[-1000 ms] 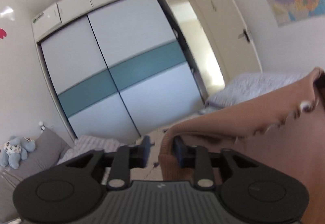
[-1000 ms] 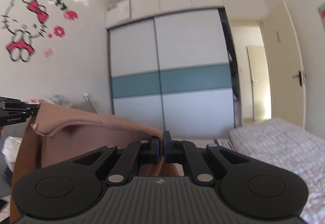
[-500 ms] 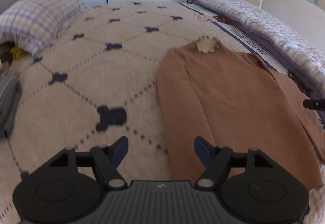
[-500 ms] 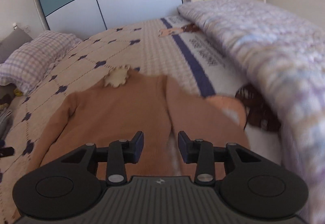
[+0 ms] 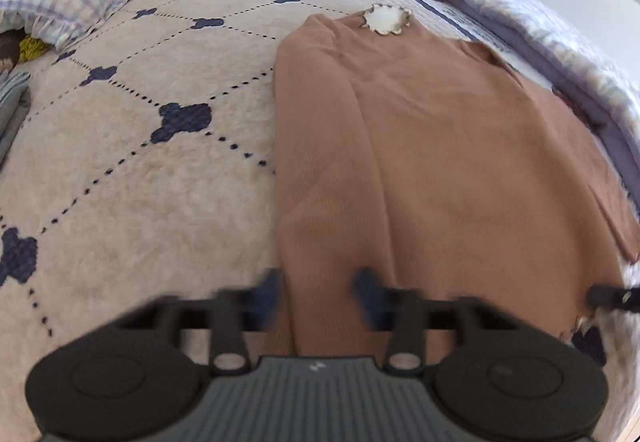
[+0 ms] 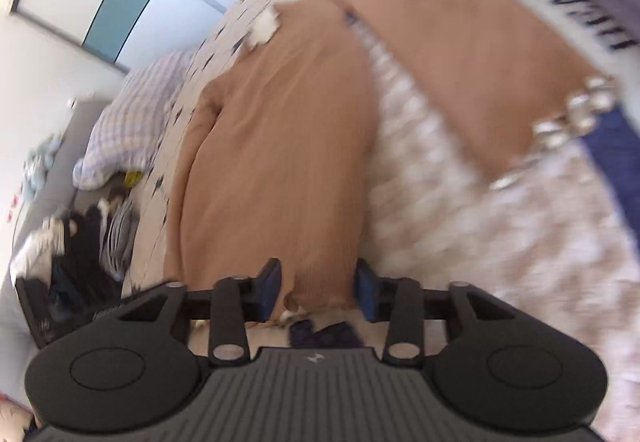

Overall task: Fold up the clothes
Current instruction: 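Lay the tan top flat on the bed with both grippers and release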

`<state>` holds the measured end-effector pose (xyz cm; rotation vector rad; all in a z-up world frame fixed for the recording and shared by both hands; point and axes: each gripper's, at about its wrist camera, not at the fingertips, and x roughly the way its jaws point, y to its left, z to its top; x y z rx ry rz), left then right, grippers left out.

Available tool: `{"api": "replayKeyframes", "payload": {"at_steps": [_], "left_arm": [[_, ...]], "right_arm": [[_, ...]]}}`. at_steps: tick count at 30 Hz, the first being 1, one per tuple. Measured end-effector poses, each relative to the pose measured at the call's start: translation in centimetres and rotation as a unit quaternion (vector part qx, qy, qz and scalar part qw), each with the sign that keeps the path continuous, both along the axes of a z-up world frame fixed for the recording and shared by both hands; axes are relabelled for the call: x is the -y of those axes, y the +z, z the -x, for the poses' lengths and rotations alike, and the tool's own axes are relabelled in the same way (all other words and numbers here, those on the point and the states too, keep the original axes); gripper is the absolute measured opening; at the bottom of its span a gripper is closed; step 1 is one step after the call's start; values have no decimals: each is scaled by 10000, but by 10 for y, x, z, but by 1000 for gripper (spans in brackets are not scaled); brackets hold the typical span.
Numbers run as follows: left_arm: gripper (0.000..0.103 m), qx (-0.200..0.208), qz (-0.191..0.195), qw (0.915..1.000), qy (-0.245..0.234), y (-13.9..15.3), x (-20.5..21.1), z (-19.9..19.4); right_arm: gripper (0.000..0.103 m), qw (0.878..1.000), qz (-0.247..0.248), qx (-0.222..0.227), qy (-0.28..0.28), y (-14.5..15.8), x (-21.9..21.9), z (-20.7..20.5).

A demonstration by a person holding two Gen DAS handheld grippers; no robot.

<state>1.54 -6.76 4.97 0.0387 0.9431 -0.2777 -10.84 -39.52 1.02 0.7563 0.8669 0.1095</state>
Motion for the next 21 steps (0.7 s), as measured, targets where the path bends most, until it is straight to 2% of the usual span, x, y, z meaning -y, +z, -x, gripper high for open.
{"api": "replayKeyframes", "payload": {"at_steps": [2,5,7,8,9,11,13,15,17,19,21], "left_arm": [[7,-64,298,9989,344,14,-19,-5],[5,133,688,9955,645,50,-57,-7],[2,632,499,9921,961,88,-80,-9],[2,811,554,9890,1109,107,-94,-12],[2,809,480,9896,1091,108,-97,-13],[3,766,297,9914,1020,107,-99,-15],[5,722,114,9928,948,106,-101,-17],[6,679,-69,9938,875,105,-104,-19],[15,469,57,9954,833,82,-102,-8],[37,340,159,9950,930,62,-102,4],[43,471,55,9915,1215,57,-105,16]], "right_arm": [[15,9989,435,144,20,14,-11,-4],[15,9960,462,756,133,54,-8,6],[14,9914,333,1215,357,84,0,18],[11,9883,346,1421,425,99,5,24],[2,9854,401,1586,463,112,10,30],[2,9825,458,1748,455,125,27,40],[2,9853,583,1506,567,112,35,39],[7,9916,674,961,536,81,36,35],[9,9954,677,563,366,48,33,38],[15,9976,600,307,162,23,32,43],[31,9989,400,223,-111,10,37,52]]}}
